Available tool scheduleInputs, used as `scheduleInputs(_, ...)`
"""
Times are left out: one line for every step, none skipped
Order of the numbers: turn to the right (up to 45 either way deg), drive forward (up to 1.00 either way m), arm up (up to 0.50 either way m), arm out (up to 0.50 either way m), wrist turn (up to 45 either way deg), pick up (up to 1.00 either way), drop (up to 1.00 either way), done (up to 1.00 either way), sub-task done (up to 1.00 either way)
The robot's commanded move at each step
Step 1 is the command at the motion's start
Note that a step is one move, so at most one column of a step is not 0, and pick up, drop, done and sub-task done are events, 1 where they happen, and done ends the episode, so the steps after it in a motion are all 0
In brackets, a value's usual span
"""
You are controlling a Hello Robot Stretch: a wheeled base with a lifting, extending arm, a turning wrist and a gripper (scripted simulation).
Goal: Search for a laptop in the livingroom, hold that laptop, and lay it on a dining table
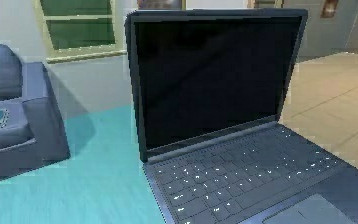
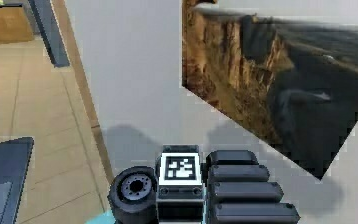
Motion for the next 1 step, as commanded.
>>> scheduleInputs(0.0,0.1,0.0,0.0,0.0,0.0,0.0,0.0,0.0)
